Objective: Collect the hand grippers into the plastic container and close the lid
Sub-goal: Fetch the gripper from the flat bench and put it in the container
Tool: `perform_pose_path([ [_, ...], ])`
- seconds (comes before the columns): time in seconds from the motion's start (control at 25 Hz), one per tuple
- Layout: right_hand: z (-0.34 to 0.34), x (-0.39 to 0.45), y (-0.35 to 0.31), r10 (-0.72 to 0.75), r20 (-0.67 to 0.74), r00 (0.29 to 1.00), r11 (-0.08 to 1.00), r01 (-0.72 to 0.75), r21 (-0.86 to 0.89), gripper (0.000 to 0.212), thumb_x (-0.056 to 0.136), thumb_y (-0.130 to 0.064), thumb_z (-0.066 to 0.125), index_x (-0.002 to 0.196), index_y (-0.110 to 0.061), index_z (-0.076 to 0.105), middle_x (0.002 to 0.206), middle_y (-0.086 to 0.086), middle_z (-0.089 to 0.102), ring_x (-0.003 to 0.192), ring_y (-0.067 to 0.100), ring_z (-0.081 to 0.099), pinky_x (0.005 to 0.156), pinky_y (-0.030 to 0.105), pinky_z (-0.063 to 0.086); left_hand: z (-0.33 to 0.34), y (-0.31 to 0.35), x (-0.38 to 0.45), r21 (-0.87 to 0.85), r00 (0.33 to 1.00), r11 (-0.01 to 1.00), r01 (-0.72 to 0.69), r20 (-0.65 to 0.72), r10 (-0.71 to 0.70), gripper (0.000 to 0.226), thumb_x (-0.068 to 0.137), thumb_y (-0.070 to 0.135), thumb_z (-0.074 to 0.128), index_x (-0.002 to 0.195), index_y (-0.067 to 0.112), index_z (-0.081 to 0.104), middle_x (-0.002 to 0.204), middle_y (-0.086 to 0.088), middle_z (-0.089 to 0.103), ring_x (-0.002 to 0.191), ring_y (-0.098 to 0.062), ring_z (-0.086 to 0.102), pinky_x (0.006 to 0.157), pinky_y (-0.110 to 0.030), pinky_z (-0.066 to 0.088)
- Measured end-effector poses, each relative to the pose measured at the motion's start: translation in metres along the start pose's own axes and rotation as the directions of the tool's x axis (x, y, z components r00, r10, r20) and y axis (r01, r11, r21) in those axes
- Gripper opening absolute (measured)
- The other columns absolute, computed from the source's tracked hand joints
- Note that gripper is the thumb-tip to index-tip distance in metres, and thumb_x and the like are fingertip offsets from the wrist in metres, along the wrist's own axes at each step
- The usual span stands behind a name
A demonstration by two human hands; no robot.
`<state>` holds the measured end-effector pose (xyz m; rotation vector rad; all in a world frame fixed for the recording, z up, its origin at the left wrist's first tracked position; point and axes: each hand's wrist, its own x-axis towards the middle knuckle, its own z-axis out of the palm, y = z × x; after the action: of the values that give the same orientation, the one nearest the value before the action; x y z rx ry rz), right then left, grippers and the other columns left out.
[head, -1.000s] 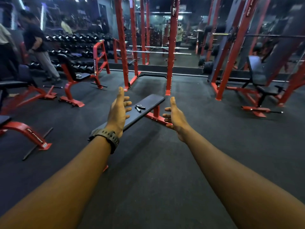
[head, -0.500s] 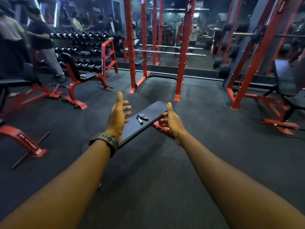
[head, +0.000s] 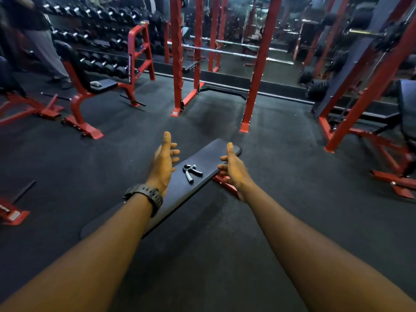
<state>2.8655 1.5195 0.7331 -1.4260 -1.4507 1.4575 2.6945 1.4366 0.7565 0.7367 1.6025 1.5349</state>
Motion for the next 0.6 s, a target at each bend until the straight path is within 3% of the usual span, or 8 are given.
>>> perform_pose_path([
  [0.12, 0.016, 0.072, -0.003, 0.039, 0.021, 0.999, 0.999, -0.039, -0.027, 0.077, 0.087, -0.08, 0.026, 0.118, -0.018, 0.061, 0.11, 0.008, 0.067, 0.093, 0.022, 0.062, 0.089, 0.041, 0.053, 0.006, -0.005, 0.07, 0.003, 0.999, 0.999, 0.049, 0.0, -0.049, 0.073, 0.097, 0.07, 0.028, 0.137, 0.015, 0.056, 0.135, -0.007, 0.06, 0.124, -0.027, 0.058, 0.105, -0.046, 0.044],
  [0.28, 0.038, 0.176, 0.014, 0.092, 0.047, 0.995, 0.992, -0.087, -0.096, 0.081, 0.089, -0.078, 0.024, 0.127, -0.015, 0.059, 0.104, 0.003, 0.066, 0.092, 0.021, 0.059, 0.099, 0.047, 0.047, 0.016, -0.026, 0.164, 0.01, 0.994, 0.994, 0.107, -0.032, -0.107, 0.072, 0.098, 0.068, 0.027, 0.137, 0.015, 0.056, 0.135, -0.007, 0.06, 0.125, -0.027, 0.058, 0.107, -0.048, 0.044],
  [0.48, 0.066, 0.305, 0.054, 0.183, 0.087, 0.979, 0.968, -0.164, -0.188, 0.067, 0.092, -0.074, 0.022, 0.104, -0.022, 0.061, 0.107, 0.004, 0.066, 0.102, 0.024, 0.059, 0.103, 0.054, 0.045, 0.033, -0.074, 0.282, -0.007, 0.973, 0.978, 0.21, -0.095, -0.21, 0.067, 0.099, 0.067, 0.029, 0.131, 0.017, 0.059, 0.135, -0.008, 0.062, 0.123, -0.027, 0.059, 0.108, -0.05, 0.044],
  [0.6, 0.09, 0.378, 0.085, 0.267, 0.095, 0.959, 0.935, -0.234, -0.266, 0.073, 0.093, -0.073, 0.022, 0.114, -0.016, 0.063, 0.123, 0.014, 0.065, 0.116, 0.033, 0.058, 0.104, 0.053, 0.043, 0.041, -0.112, 0.349, -0.005, 0.955, 0.961, 0.276, -0.112, -0.275, 0.066, 0.099, 0.065, 0.029, 0.13, 0.016, 0.06, 0.133, -0.008, 0.063, 0.122, -0.025, 0.061, 0.105, -0.048, 0.046],
])
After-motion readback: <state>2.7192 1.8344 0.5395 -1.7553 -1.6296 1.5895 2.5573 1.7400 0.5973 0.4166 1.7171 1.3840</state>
